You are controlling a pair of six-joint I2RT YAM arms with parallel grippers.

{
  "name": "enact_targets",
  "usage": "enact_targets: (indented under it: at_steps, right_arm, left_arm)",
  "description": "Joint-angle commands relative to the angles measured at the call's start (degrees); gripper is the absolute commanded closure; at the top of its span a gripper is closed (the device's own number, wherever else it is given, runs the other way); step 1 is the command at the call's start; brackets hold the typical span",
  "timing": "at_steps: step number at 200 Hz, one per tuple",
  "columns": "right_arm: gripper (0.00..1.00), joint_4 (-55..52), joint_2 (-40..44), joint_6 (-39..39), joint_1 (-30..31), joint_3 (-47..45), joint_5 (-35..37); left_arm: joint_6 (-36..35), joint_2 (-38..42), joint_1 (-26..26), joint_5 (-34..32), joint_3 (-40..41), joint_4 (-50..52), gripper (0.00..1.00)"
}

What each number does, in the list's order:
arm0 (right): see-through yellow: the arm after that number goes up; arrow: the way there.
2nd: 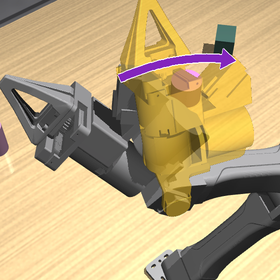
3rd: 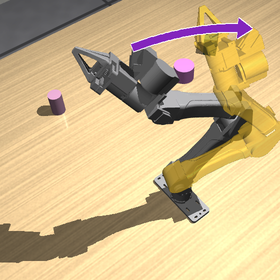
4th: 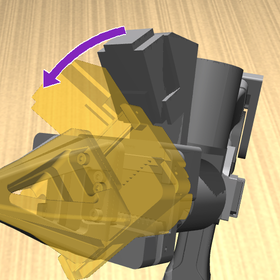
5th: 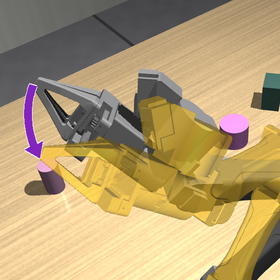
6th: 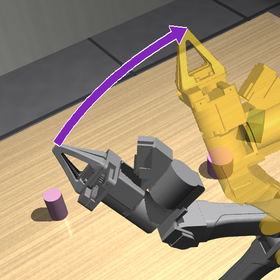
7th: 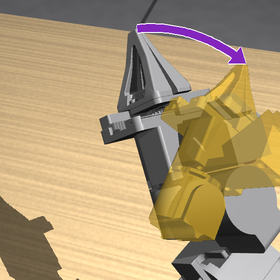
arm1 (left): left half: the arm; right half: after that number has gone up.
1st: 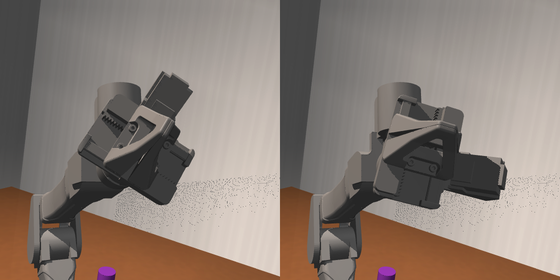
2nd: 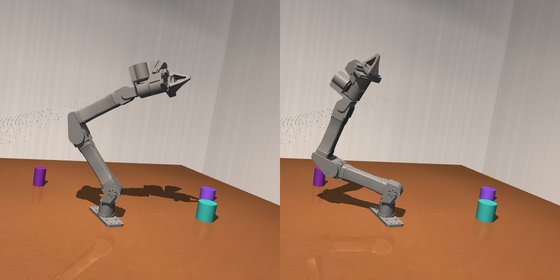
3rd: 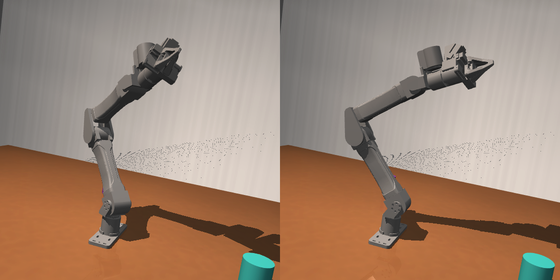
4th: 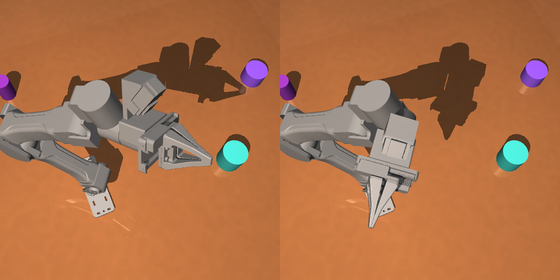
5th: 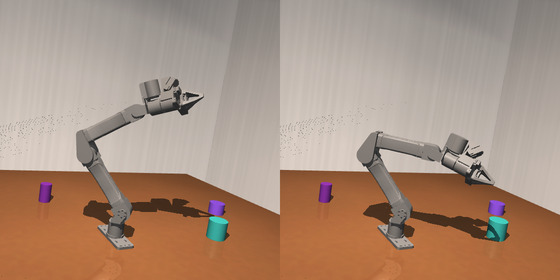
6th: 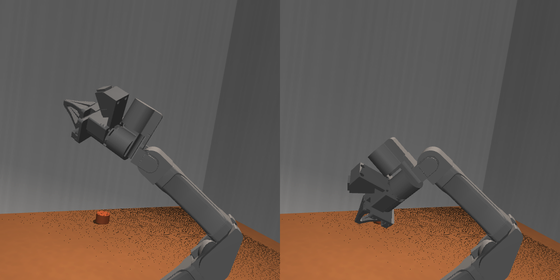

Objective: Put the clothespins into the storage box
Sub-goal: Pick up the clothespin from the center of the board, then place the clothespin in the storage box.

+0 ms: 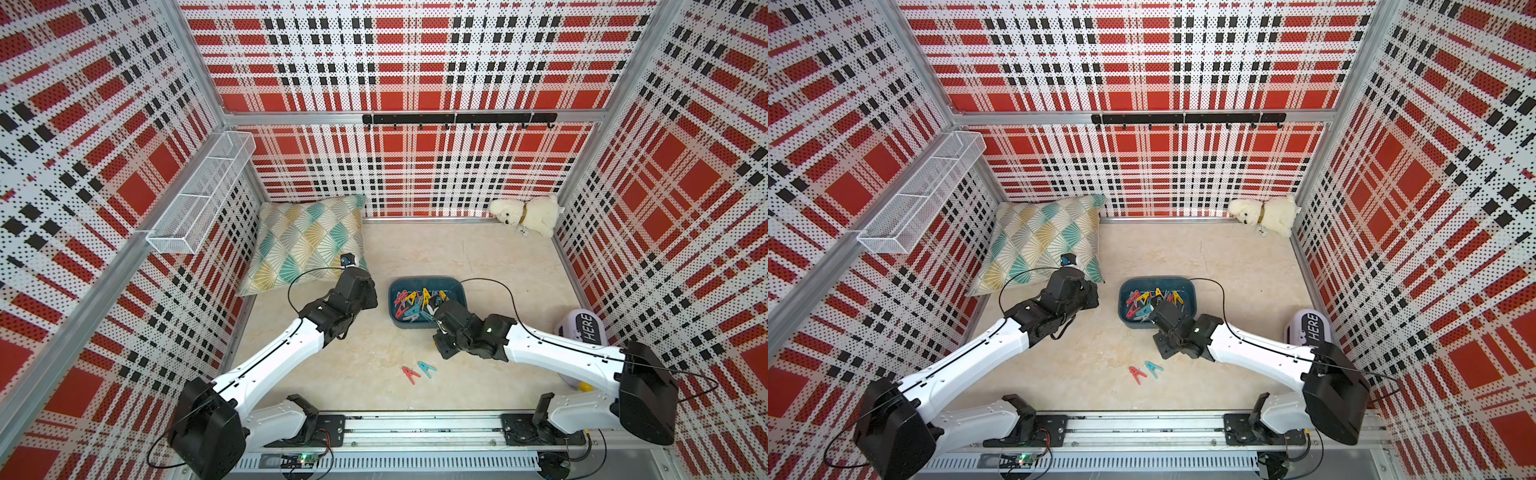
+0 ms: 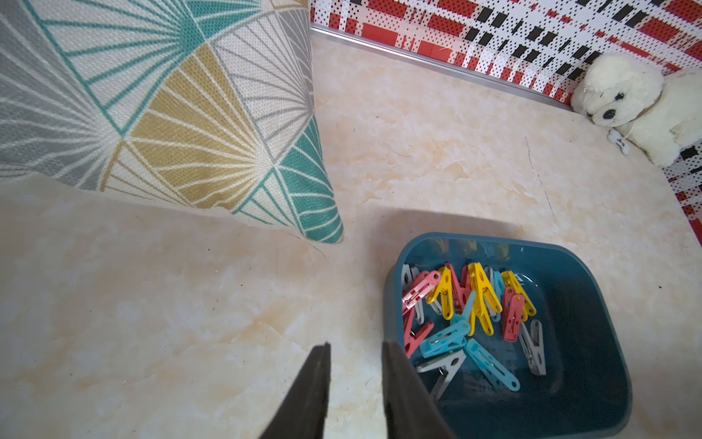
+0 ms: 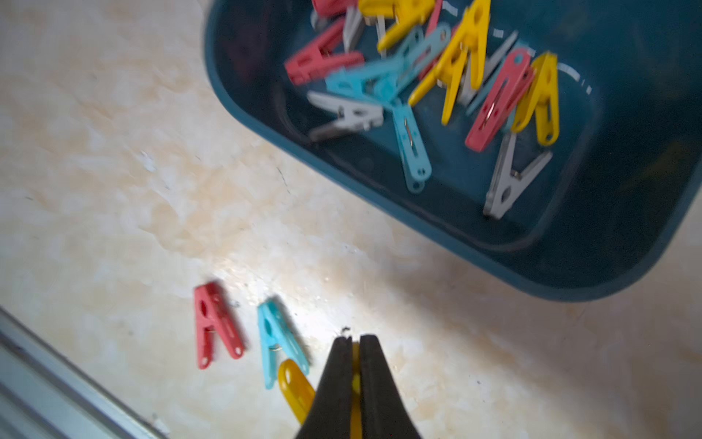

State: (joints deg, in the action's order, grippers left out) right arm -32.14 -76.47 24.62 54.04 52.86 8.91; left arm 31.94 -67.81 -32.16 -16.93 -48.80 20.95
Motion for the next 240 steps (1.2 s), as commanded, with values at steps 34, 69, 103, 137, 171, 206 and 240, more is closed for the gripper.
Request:
enact_targets:
  at_steps: [34,69,103,137,171,206,240]
  right_arm:
    - [0.92,6.47,-7.29,-4.57,-10.56,9.57,0.83]
    - [0.92,7.25,-14.85,-5.11,-15.35,12.03,6.12]
    - [0.92,8.16,-22.02,-5.11,-17.7,14.57,9.29]
    - [0.92,7.5,-29.76,-4.26,-18.04,19.46,14.18]
    - [0.92,4.57,-36.45,-2.94,-18.27,24.84,17.13]
    - [0.9,4.22,-39.29,-2.55,-18.8,26.33,16.69]
    - [0.83,3.35,-41.05,-2.58,-18.89,27.39,17.57]
  left_arm:
    - [0.25,0.52,0.27,1.18,0.4,-1.5,0.7]
    - [-0.13,0.59,-0.66,1.08,0.52,-1.5,0.7]
    - [-0.13,1.45,-1.54,0.62,0.47,-1.52,0.7]
    - [0.22,1.56,-2.3,0.69,0.37,-1.26,0.7]
    - [-0.12,0.61,-3.26,0.32,-0.39,-0.54,0.7]
    - [-0.7,1.21,-3.17,-0.6,-1.33,0.23,0.7]
    - [-1.01,1.76,-2.75,-0.74,-1.74,0.56,0.7]
